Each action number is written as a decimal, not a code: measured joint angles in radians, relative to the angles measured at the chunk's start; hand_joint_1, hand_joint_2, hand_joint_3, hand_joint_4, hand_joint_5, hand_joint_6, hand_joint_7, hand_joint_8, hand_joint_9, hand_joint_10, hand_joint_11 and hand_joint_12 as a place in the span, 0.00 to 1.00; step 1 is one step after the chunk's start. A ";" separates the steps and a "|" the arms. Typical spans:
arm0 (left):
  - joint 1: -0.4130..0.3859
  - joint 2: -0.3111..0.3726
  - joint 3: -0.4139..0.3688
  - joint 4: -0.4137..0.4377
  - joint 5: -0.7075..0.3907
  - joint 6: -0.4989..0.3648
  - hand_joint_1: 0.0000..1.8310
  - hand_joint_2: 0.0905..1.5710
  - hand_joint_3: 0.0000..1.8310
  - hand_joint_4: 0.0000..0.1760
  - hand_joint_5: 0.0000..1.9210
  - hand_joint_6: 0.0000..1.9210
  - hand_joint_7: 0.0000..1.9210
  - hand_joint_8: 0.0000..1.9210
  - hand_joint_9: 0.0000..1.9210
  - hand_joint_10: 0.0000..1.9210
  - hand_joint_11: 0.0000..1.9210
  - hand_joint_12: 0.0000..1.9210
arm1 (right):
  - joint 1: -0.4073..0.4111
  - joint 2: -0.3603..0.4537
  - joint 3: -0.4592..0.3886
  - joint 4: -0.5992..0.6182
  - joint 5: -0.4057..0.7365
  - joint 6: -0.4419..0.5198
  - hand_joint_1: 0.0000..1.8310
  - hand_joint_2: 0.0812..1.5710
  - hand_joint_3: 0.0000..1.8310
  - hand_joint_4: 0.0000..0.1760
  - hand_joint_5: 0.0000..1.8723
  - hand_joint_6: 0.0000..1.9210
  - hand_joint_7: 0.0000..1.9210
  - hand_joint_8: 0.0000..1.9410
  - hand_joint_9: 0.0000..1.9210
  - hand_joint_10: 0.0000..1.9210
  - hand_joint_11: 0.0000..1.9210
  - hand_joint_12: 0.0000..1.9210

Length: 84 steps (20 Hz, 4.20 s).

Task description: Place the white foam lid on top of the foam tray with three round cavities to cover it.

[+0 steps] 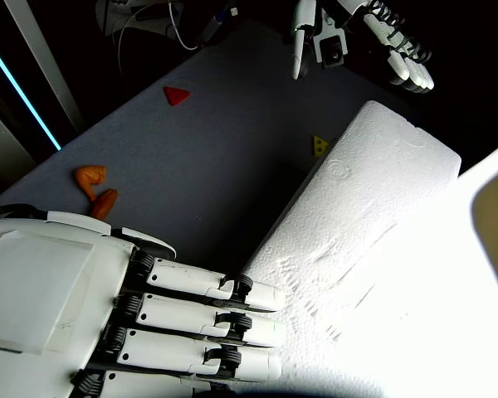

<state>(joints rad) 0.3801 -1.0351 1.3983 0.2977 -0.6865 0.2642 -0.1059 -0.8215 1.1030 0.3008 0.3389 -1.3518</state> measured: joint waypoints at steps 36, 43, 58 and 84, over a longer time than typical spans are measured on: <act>0.021 0.053 -0.045 -0.019 -0.096 0.018 0.24 0.70 0.00 0.41 0.01 0.00 0.00 0.00 0.00 0.00 0.04 0.02 | -0.046 0.060 -0.045 -0.047 0.073 0.072 0.21 0.78 0.00 0.07 0.00 0.00 0.00 0.00 0.00 0.00 0.00 0.38; 0.061 0.080 -0.061 -0.105 -0.160 0.043 0.20 0.69 0.00 0.45 0.00 0.00 0.00 0.00 0.00 0.00 0.02 0.01 | -0.070 0.082 -0.060 -0.131 0.124 0.208 0.20 0.75 0.00 0.00 0.00 0.00 0.00 0.00 0.00 0.00 0.00 0.03; 0.151 0.043 0.021 -0.306 -0.085 0.099 0.27 0.66 0.00 0.17 0.00 0.00 0.00 0.00 0.00 0.00 0.00 0.38 | -0.160 0.072 0.028 0.129 0.158 0.124 0.20 0.81 0.00 0.00 0.00 0.00 0.00 0.00 0.00 0.00 0.03 0.01; 0.183 -0.045 0.095 -0.270 0.004 0.023 0.22 0.64 0.00 0.24 0.00 0.00 0.00 0.00 0.00 0.00 0.00 0.00 | -0.210 0.014 0.071 0.248 0.090 0.039 0.19 0.81 0.00 0.00 0.00 0.00 0.00 0.00 0.00 0.00 0.00 0.00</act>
<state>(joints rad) 0.5632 -1.0805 1.4933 0.0280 -0.6827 0.2867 -0.3161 -0.8078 1.1736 0.5488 0.4294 -1.3125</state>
